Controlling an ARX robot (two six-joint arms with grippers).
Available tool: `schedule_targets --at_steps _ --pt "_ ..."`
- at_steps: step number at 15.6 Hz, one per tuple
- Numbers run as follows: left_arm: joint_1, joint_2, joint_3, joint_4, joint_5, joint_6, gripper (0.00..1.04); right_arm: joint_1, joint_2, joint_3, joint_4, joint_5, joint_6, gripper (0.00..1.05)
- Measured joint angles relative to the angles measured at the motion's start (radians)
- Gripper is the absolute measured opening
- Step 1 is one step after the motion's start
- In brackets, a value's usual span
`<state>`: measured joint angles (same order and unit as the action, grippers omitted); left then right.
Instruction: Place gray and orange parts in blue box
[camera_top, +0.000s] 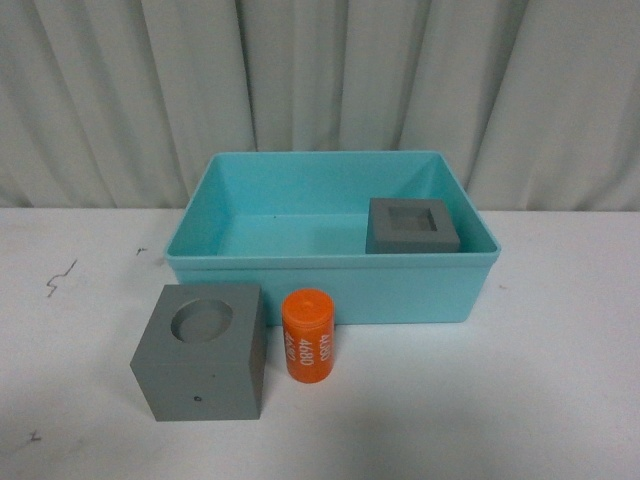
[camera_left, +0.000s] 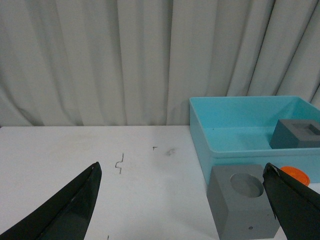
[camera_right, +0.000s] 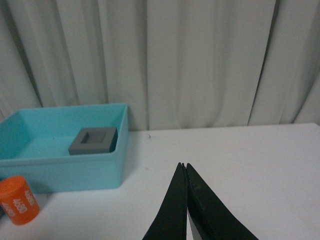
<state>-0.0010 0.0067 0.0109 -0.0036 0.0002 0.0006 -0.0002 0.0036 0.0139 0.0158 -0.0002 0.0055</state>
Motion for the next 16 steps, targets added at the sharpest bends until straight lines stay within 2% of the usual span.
schedule_targets --at_steps 3,11,12,13,14,15,16 --pt "0.0 0.0 0.0 0.0 0.0 0.0 0.98 0.0 0.001 -0.002 -0.019 0.0 0.0 0.02" --pt "0.0 0.0 0.0 0.0 0.0 0.0 0.98 0.0 0.0 -0.002 -0.019 0.001 -0.001 0.97" --pt "0.0 0.0 0.0 0.0 0.0 0.0 0.98 0.0 0.0 -0.002 -0.019 0.001 -0.001 0.99" --pt "-0.032 0.081 0.068 -0.195 -0.019 -0.047 0.98 0.0 0.0 -0.002 -0.02 0.002 -0.001 0.98" --pt "-0.099 0.248 0.157 -0.282 -0.038 -0.112 0.98 0.0 0.0 -0.002 -0.019 0.0 -0.001 0.98" --pt "-0.149 0.385 0.217 -0.201 -0.052 -0.138 0.98 0.0 0.0 -0.002 -0.019 0.0 -0.002 0.98" --pt "-0.156 0.499 0.266 -0.106 -0.05 -0.159 0.98 0.0 0.0 -0.002 -0.019 0.001 -0.002 0.98"
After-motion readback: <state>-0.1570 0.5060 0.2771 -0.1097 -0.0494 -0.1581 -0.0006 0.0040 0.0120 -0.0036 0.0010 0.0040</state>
